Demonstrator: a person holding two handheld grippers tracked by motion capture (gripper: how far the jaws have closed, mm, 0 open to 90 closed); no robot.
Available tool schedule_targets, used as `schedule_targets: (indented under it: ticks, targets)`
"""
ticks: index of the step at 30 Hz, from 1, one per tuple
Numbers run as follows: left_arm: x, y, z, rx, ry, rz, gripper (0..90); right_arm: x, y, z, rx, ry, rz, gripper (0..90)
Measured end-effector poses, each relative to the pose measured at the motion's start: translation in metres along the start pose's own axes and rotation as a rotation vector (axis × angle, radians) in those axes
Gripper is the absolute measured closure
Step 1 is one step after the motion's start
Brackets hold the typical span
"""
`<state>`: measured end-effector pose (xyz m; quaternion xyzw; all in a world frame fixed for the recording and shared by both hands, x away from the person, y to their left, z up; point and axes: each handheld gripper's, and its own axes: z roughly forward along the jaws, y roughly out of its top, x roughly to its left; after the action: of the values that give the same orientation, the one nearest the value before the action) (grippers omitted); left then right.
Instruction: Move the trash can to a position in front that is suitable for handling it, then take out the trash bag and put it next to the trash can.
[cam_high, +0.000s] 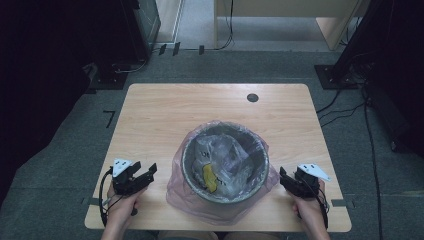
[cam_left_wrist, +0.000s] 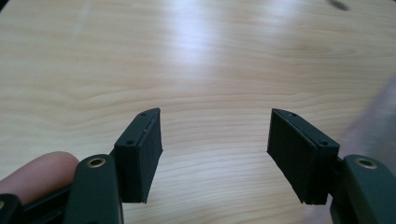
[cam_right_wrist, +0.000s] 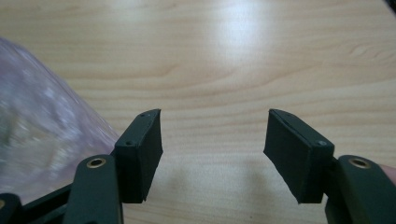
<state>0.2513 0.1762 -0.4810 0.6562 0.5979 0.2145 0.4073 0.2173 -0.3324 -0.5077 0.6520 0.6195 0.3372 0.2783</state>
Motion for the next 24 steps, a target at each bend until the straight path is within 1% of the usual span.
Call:
schedule_targets:
  ticks: [1, 2, 3, 4, 5, 7, 9, 11, 12, 13, 14, 15, 17, 18, 19, 20, 21, 22, 23, 24]
  targets:
    - [0.0, 0.0, 0.0, 0.0, 0.0, 0.0, 34.8, 0.0, -0.002, 0.002, 0.012, -0.001, 0.002, 36.7]
    - [0.004, -0.001, 0.002, 0.011, 0.019, -0.009, 34.8, -0.002, -0.003, 0.004, 0.018, -0.004, -0.002, 36.6]
    - [0.008, -0.002, 0.003, 0.019, 0.03, -0.02, 34.8, -0.002, -0.003, 0.004, 0.018, -0.004, -0.002, 36.6]
    - [0.011, -0.004, 0.005, 0.026, 0.037, -0.027, 34.8, -0.006, -0.004, 0.006, 0.034, -0.011, 0.019, 36.4]
    - [0.013, -0.006, 0.007, 0.044, 0.05, -0.018, 34.8, -0.006, -0.004, 0.006, 0.034, -0.011, 0.019, 36.4]
    - [0.014, -0.011, 0.012, 0.074, 0.082, 0.001, 34.8, -0.01, -0.003, 0.006, 0.033, -0.022, 0.035, 36.3]
    - [0.012, -0.015, 0.016, 0.096, 0.089, 0.024, 34.7, -0.013, -0.003, 0.007, 0.046, -0.042, 0.041, 36.3]
    - [0.01, -0.018, 0.019, 0.111, 0.094, 0.054, 34.6, -0.015, -0.003, 0.008, 0.064, -0.065, 0.028, 36.2]
    - [0.008, -0.019, 0.02, 0.117, 0.099, 0.071, 34.3, -0.016, -0.003, 0.009, 0.072, -0.082, 0.006, 35.9]
    - [0.007, -0.021, 0.021, 0.122, 0.099, 0.085, 34.3, -0.016, -0.003, 0.009, 0.072, -0.082, 0.006, 35.9]
    - [0.006, -0.022, 0.022, 0.123, 0.101, 0.104, 34.0, -0.016, -0.003, 0.009, 0.078, -0.086, 0.001, 35.4]
    - [0.004, -0.023, 0.022, 0.121, 0.106, 0.117, 32.8, -0.018, -0.004, 0.01, 0.09, -0.108, -0.017, 33.7]
    - [0.003, -0.024, 0.023, 0.118, 0.116, 0.148, 32.5, -0.021, -0.004, 0.009, 0.089, -0.117, -0.027, 33.1]
    - [0.003, -0.024, 0.023, 0.118, 0.116, 0.148, 32.2, -0.021, -0.004, 0.009, 0.089, -0.117, -0.027, 33.1]
    - [0.002, -0.025, 0.024, 0.115, 0.118, 0.167, 31.7, -0.025, -0.004, 0.008, 0.086, -0.117, -0.039, 32.7]
    - [0.002, -0.026, 0.024, 0.105, 0.115, 0.176, 31.7, -0.025, -0.004, 0.008, 0.086, -0.117, -0.039, 32.7]
    - [0.002, -0.027, 0.024, 0.104, 0.109, 0.179, 31.3, -0.027, -0.004, 0.008, 0.087, -0.104, -0.041, 32.7]
    - [0.002, -0.027, 0.025, 0.097, 0.104, 0.182, 29.8, -0.031, -0.005, 0.008, 0.087, -0.056, -0.052, 31.6]
    - [0.001, -0.028, 0.025, 0.095, 0.101, 0.185, 29.6, -0.031, -0.006, 0.008, 0.086, -0.038, -0.06, 29.9]
    - [0.001, -0.028, 0.025, 0.096, 0.1, 0.186, 29.6, -0.031, -0.006, 0.008, 0.086, -0.038, -0.06, 29.9]
